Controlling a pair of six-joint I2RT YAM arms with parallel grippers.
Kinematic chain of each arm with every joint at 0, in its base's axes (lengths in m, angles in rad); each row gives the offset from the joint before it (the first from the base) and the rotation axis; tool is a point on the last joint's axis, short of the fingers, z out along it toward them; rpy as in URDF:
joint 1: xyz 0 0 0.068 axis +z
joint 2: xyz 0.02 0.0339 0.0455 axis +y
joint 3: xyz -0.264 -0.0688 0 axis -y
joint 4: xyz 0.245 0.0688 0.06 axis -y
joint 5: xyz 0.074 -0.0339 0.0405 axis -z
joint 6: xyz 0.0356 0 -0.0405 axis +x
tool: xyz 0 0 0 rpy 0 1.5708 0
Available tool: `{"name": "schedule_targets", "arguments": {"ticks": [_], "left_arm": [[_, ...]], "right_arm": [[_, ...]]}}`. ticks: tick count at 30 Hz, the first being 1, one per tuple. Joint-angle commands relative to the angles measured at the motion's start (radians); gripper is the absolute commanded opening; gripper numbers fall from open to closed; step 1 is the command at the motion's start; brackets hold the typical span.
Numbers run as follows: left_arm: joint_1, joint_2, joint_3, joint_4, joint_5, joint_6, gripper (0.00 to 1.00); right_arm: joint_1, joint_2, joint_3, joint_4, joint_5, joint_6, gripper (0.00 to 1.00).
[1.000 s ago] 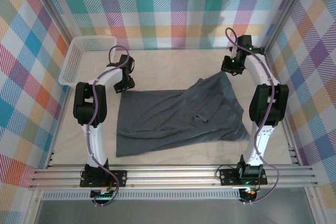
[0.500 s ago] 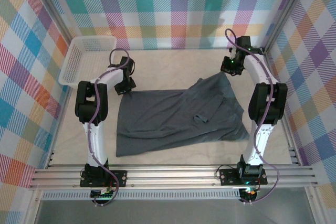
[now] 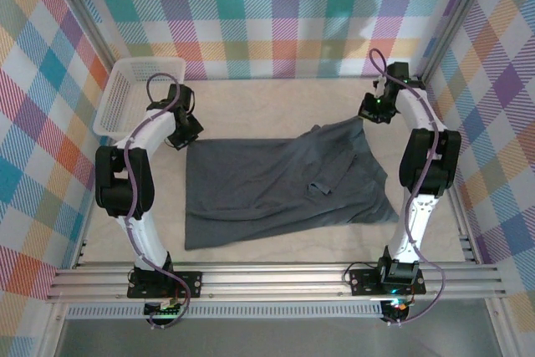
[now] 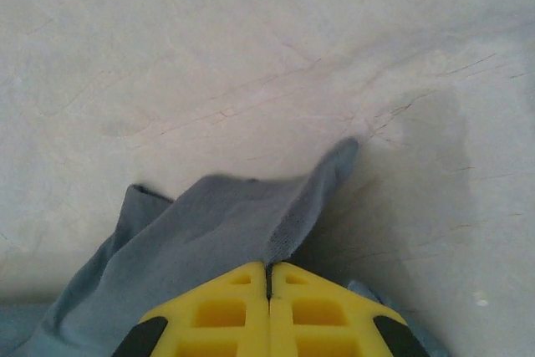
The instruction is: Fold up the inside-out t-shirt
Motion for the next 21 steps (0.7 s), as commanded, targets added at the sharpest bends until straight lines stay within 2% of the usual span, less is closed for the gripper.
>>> {"name": "schedule_targets", "arguments": {"ticks": [1, 5, 10, 12, 17, 21], "left_arm": [[0.013, -0.023, 0.002, -0.017, 0.014, -0.014, 0.0], [0.019, -0.095, -0.031, -0.042, 0.041, -0.001, 0.0], [0.018, -0.268, -0.236, 0.002, 0.047, -0.004, 0.0], [0.019, -0.308, -0.326, 0.027, 0.052, -0.007, 0.0], [0.019, -0.337, -0.415, 0.022, 0.059, 0.0, 0.0], [0.022, -0.425, -0.425, 0.025, 0.051, 0.006, 0.0]], "right_arm": [[0.006, -0.013, 0.04, -0.035, -0.029, -0.008, 0.02], [-0.005, -0.089, 0.009, -0.03, -0.021, 0.01, 0.04], [-0.037, -0.296, -0.361, 0.184, 0.004, 0.116, 0.05], [-0.043, -0.327, -0.478, 0.243, 0.001, 0.133, 0.05], [-0.052, -0.313, -0.47, 0.15, -0.02, 0.096, 0.04], [-0.06, -0.421, -0.497, 0.15, 0.03, 0.121, 0.04]]}}
